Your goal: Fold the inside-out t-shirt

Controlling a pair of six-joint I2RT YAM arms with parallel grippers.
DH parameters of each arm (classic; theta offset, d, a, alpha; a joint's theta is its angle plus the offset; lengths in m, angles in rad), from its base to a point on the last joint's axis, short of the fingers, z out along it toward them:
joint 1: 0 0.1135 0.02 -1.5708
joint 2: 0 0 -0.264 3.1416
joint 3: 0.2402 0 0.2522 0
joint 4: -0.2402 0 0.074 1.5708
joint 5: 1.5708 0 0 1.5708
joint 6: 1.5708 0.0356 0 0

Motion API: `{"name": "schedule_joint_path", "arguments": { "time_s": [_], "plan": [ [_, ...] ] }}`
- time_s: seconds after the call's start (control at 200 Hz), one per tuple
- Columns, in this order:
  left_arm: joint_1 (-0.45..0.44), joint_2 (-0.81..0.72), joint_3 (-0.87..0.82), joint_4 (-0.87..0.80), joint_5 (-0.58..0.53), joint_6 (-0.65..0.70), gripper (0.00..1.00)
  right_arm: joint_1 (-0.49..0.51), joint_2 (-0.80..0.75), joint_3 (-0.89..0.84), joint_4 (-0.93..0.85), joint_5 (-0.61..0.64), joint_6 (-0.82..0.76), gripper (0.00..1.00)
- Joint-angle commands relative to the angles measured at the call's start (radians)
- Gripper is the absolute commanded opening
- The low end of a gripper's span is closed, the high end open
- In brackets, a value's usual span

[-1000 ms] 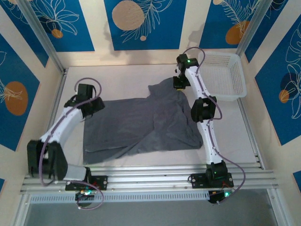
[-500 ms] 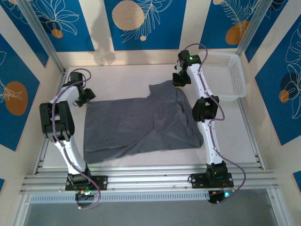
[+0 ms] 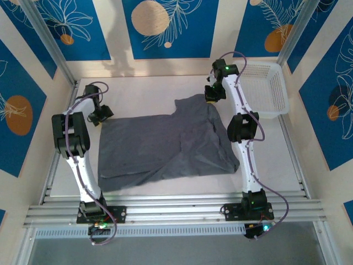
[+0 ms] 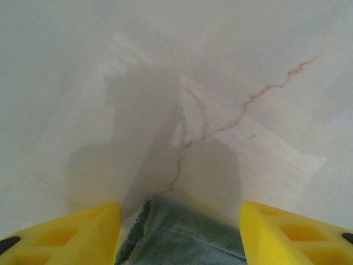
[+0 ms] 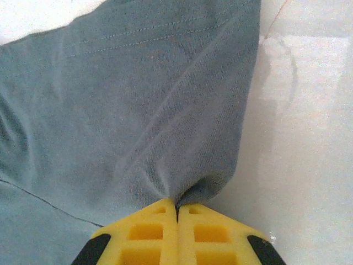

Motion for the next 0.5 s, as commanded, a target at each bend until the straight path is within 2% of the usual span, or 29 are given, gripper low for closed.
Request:
{"name": "schedule_joint_path", "arguments": {
  "time_s": [0.0, 0.085, 0.295, 0.405, 0.495],
  "plan": [
    [0.005, 0.047, 0.027, -0.029, 0.085, 0.001, 0.39, -0.006, -0.044, -0.009, -0.027, -0.025, 0.003, 0.00],
    [0.003, 0.055, 0.046, -0.042, 0.088, 0.008, 0.25, -0.010, -0.043, -0.008, -0.026, -0.027, 0.007, 0.00],
    [0.002, 0.050, 0.047, -0.041, 0.102, 0.009, 0.00, -0.014, -0.041, -0.008, -0.024, -0.032, 0.010, 0.00],
    [-0.001, 0.030, 0.035, -0.042, 0.104, 0.007, 0.00, -0.020, -0.038, -0.009, -0.020, -0.013, 0.025, 0.00],
    [0.002, -0.030, -0.002, -0.026, 0.065, -0.003, 0.00, -0.032, -0.036, -0.008, -0.016, -0.005, 0.040, 0.00]
  ]
}}
